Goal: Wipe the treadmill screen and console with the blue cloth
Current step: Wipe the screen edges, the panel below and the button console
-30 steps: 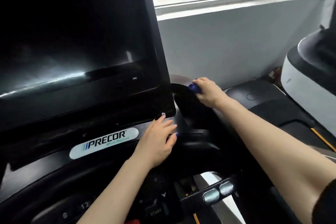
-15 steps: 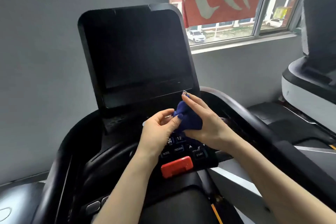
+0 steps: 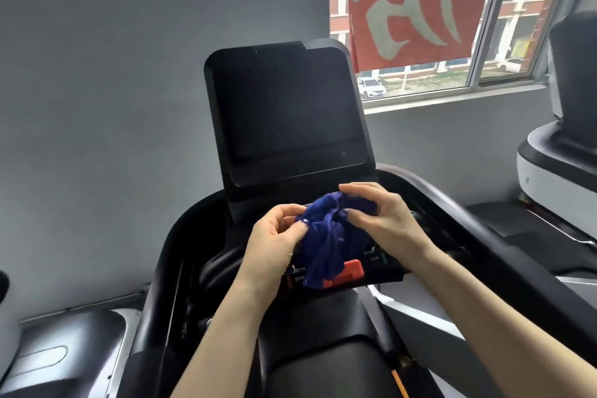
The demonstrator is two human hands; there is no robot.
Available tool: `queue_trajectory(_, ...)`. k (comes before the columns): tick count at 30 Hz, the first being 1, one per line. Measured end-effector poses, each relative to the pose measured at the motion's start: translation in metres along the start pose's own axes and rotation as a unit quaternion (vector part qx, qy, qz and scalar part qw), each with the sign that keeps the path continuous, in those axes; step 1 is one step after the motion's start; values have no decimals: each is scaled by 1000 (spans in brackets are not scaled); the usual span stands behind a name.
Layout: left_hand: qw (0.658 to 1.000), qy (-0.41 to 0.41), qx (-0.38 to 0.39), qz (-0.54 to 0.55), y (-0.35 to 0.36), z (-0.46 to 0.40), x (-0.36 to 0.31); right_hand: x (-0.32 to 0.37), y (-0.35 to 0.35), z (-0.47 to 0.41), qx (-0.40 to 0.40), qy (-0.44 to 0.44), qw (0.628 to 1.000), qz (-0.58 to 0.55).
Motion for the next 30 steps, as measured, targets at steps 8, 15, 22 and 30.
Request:
queue_trajectory(8, 1000, 12, 11, -5, 19, -7, 0, -16, -1, -11, 151, 77, 981, -99)
queue_trajectory(15, 994, -27, -101, -27, 39, -22, 24, -37, -14, -19, 155, 116, 974, -115)
queue_trajectory(22, 991, -112, -31, -69, 83, -4, 66, -72, -10, 11, 46, 207, 970, -121)
queue_trajectory(30, 981, -146, -118, -48, 70, 6, 115, -108, -18, 55, 83, 278, 948, -130)
Point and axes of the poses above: each hand's wrist, its own z-axis away from the middle knuckle, its own y-axis out of the palm, x = y × z, the point moved 4 cm from there along -z, towards the middle knuckle, and after that the axes turned 10 degrees about -y, right-handed, at the moved point
